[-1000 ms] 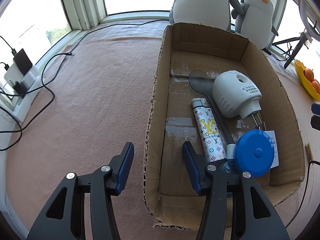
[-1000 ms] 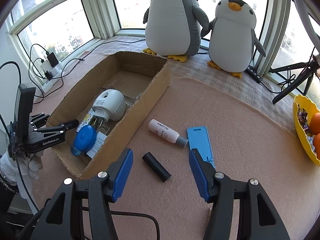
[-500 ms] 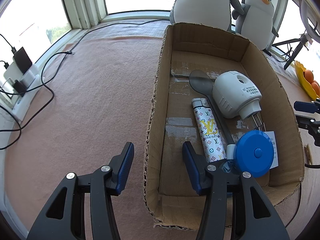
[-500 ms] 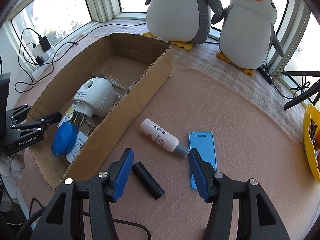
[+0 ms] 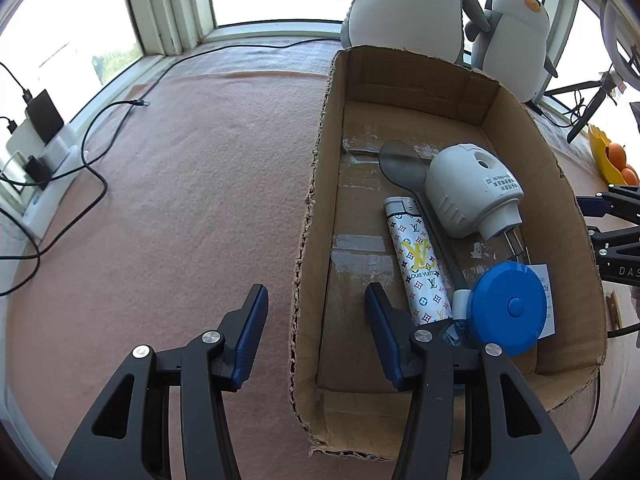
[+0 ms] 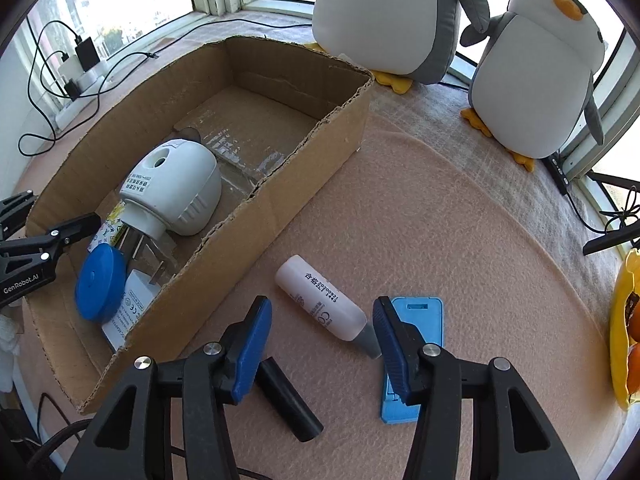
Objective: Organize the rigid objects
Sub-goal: 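Grasp the white lotion tube upright with the right gripper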
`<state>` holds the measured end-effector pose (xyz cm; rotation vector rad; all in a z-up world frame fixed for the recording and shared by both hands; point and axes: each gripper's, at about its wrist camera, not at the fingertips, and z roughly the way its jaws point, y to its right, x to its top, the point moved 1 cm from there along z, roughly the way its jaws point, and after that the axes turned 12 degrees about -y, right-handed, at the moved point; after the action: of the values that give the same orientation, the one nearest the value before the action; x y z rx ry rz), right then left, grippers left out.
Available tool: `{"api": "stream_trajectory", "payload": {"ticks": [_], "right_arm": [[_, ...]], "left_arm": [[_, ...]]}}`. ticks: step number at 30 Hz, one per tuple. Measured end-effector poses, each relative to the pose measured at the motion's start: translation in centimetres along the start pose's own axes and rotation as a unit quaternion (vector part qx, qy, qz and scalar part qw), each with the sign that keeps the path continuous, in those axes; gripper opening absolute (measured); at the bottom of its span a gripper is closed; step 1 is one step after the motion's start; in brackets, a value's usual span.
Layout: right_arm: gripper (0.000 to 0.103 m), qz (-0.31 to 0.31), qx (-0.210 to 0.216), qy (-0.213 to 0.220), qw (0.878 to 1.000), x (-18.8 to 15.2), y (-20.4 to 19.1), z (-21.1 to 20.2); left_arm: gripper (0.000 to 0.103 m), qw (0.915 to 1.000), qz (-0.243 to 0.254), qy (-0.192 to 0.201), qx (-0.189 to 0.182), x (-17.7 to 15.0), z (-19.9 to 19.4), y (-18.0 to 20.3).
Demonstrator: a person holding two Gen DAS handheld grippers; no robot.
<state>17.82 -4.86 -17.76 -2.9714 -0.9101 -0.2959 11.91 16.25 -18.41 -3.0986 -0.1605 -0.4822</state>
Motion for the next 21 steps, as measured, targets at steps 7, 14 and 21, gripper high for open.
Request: {"api": "stream_trajectory", "payload": {"ticks": [7, 14, 21], "right_arm": [[0.033, 0.004, 0.007, -0.013, 1.0, 0.5, 0.2, 0.9], [0.024, 0.012, 0.022, -0.017, 1.0, 0.8, 0.1, 1.2], [0.018, 0.031, 0.031, -0.014, 0.999, 1.3, 0.5, 1.3]], "left_arm": [[0.051, 1.0, 0.0, 0.0, 0.0, 0.0, 0.0, 0.0], [0.051, 1.0, 0.0, 0.0, 0.0, 0.0, 0.0, 0.0], [0.051, 1.0, 0.0, 0.0, 0.0, 0.0, 0.0, 0.0]]}}
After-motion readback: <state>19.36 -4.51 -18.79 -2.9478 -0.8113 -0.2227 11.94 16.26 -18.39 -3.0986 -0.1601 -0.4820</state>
